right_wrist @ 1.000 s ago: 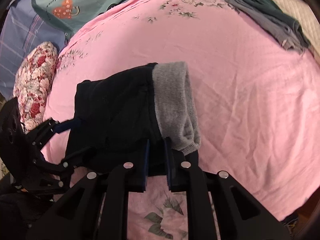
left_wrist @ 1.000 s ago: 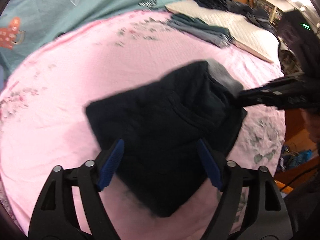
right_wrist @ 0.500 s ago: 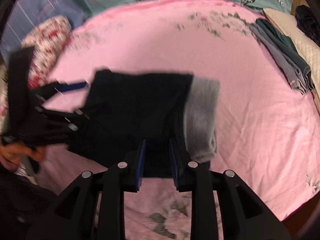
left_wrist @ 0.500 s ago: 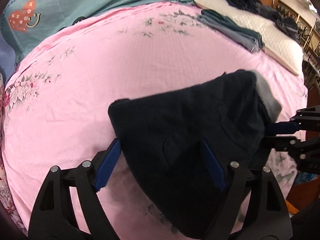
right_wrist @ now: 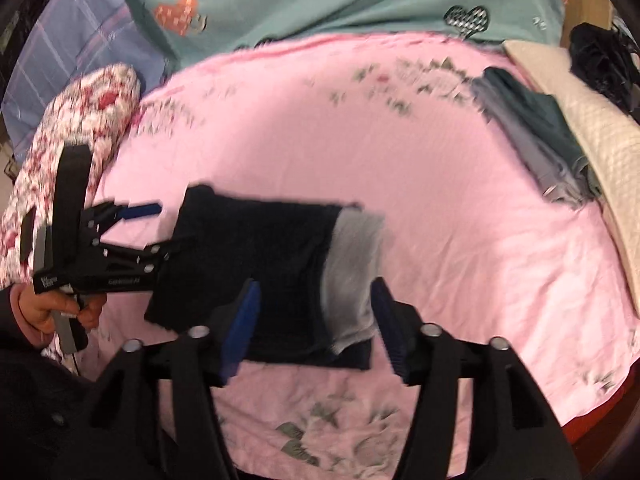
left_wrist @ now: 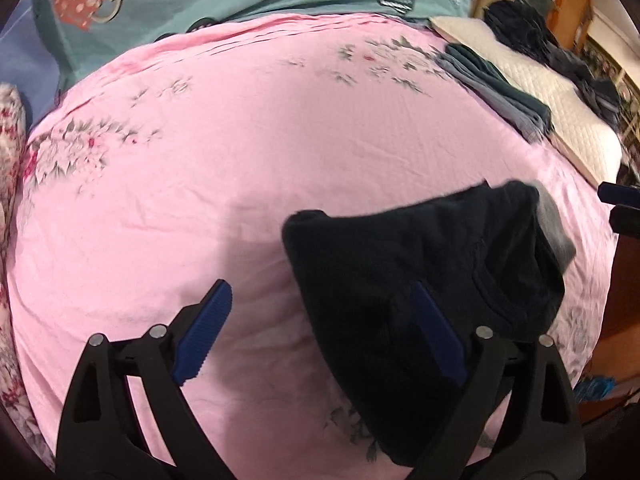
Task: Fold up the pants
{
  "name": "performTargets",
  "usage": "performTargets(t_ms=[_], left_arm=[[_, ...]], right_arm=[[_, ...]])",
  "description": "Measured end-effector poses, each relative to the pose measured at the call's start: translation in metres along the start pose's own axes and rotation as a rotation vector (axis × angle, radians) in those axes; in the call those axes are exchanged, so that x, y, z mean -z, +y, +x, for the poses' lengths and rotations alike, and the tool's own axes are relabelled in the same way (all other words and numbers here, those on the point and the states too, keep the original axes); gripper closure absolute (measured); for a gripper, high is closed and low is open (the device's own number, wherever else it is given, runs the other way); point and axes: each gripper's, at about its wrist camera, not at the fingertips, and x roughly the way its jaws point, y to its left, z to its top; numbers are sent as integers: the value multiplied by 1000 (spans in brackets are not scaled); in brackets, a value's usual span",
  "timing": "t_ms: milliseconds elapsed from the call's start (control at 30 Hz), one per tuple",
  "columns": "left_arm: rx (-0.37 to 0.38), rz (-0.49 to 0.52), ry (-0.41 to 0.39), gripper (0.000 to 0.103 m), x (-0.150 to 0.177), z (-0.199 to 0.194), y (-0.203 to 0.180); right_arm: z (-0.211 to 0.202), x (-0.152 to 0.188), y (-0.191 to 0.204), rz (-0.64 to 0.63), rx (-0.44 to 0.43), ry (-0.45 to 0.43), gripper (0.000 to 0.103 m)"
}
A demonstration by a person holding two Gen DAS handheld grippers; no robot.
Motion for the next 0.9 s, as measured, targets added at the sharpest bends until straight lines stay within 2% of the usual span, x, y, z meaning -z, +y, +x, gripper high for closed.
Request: performTargets(t_ms=[33, 100, 200, 267, 367, 500, 567, 900], left_arm=[[-11, -20, 6, 10, -2, 4, 3], [-43, -62, 22, 10, -6, 11, 8], [-39, -119, 34, 9, -8, 16, 11], [-65, -128, 53, 9, -11, 19, 8], [-89, -184, 31, 9, -13, 8, 12], [-114, -225, 65, 7, -10, 8, 19], [-116, -225, 90, 7, -8, 15, 20], [-52, -195, 102, 6, -13, 24, 24]], right_arm=[[2, -4, -7, 9, -10, 0, 31], [11, -15, -26, 16, -23, 17, 30], [33, -32, -49, 2, -41, 67, 30], [50, -38, -62, -9, -103, 114, 30], [78, -46, -68, -28, -235, 218, 30], [95, -47, -62, -78, -345, 276, 30], [103, -47, -59, -96, -356, 300, 30], [124, -45, -59, -38, -372, 349, 24]])
